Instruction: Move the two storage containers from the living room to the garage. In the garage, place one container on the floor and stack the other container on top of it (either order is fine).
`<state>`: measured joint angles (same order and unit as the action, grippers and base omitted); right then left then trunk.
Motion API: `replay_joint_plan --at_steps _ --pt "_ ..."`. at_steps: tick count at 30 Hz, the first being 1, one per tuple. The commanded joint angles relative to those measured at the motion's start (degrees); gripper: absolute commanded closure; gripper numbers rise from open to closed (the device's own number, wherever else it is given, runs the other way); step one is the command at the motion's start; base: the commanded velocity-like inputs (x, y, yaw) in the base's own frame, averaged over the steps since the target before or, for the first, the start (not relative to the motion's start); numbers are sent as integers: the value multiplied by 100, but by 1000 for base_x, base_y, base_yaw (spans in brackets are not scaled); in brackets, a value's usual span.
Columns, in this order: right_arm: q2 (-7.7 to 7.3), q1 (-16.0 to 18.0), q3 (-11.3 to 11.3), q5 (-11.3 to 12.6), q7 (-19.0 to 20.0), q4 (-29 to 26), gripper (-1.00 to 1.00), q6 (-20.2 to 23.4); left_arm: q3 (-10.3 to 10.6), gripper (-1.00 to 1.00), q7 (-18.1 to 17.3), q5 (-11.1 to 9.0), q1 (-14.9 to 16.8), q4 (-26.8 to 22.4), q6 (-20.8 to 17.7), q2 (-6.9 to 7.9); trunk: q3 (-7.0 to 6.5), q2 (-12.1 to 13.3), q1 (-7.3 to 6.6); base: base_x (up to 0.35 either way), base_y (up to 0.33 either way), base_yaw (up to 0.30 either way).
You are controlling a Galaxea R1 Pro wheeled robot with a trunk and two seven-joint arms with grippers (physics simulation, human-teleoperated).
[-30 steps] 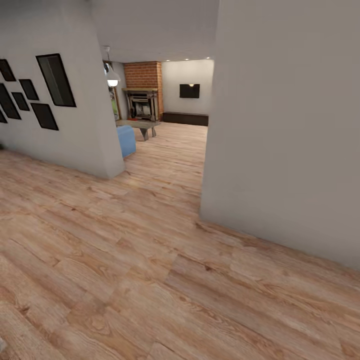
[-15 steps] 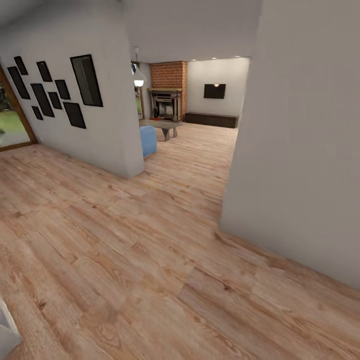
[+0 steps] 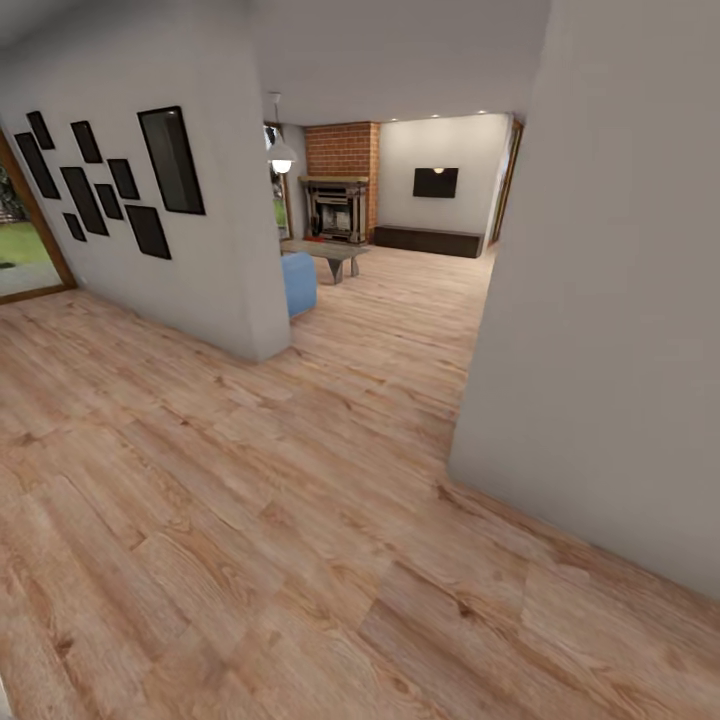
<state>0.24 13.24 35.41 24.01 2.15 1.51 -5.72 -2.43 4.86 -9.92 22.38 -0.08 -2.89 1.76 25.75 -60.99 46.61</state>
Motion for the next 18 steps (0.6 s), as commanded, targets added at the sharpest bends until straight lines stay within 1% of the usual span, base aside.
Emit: replay_joint_plan --at_steps 1,18 --pt "3 6 45 60 22 16 -100 -31 -21 -100 8 -29 6 -4 -19 0 5 -3 3 322 0 0" --pt "3 6 45 60 22 16 -100 -33 -21 -100 6 -31 5 -1 -20 0 5 -3 3 322 0 0"
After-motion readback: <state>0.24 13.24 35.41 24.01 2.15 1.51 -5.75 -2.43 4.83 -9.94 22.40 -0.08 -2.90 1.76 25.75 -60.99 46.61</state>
